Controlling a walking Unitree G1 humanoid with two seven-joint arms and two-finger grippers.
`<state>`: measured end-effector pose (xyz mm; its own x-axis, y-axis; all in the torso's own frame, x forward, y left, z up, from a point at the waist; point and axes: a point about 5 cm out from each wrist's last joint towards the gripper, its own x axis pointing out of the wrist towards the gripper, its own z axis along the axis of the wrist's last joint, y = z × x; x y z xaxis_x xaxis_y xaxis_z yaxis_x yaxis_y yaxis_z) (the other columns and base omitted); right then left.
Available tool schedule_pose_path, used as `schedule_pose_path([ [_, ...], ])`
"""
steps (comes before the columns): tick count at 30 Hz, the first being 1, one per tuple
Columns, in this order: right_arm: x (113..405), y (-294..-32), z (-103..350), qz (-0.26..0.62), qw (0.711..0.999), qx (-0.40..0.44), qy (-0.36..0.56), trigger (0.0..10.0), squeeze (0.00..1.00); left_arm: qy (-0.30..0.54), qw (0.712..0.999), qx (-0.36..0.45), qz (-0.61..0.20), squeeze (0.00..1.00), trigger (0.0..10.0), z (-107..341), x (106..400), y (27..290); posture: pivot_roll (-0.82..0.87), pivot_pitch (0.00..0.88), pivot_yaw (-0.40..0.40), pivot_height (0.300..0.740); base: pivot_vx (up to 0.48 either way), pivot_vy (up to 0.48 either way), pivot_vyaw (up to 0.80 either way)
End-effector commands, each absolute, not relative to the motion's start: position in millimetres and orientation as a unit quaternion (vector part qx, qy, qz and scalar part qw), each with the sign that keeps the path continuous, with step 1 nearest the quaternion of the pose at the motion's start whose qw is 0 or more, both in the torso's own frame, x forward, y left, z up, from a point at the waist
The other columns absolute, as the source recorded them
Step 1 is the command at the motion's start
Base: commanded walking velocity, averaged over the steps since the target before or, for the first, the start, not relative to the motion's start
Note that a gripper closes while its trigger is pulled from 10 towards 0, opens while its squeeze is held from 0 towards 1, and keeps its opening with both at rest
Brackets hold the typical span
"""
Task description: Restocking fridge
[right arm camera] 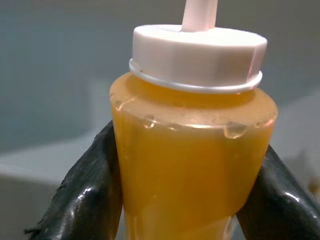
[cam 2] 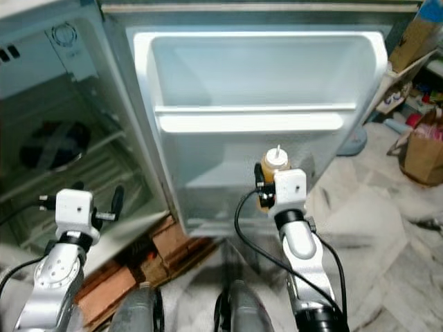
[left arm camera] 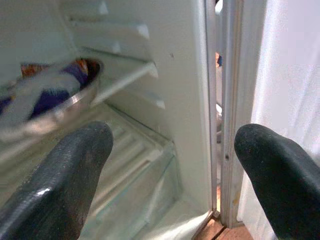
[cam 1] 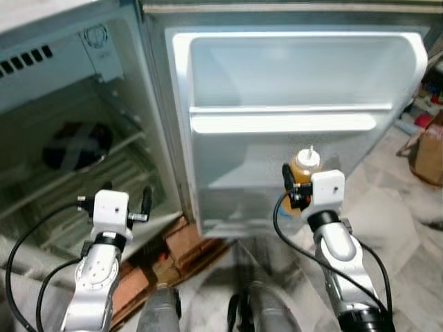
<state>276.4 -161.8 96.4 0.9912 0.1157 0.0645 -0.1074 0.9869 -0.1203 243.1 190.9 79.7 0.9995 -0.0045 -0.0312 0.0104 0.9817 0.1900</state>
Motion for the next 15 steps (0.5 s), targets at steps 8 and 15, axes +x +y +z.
schedule_pose_path([
  [8,276.3,-162.2,93.0,0.059,0.996,-0.061,-0.027,10.0,0.0,0.027,0.995,0.098,0.001,0.0,10.0,77.8,240.8,192.9,0.08,0.147,-0.037,0.583,0.0,0.0,0.0],
  [15,279.0,-161.5,93.1,0.061,0.996,-0.065,-0.026,10.0,0.0,0.028,0.995,0.098,0.005,0.0,10.0,78.5,242.2,194.0,0.08,0.155,-0.036,0.583,0.0,0.0,0.0],
])
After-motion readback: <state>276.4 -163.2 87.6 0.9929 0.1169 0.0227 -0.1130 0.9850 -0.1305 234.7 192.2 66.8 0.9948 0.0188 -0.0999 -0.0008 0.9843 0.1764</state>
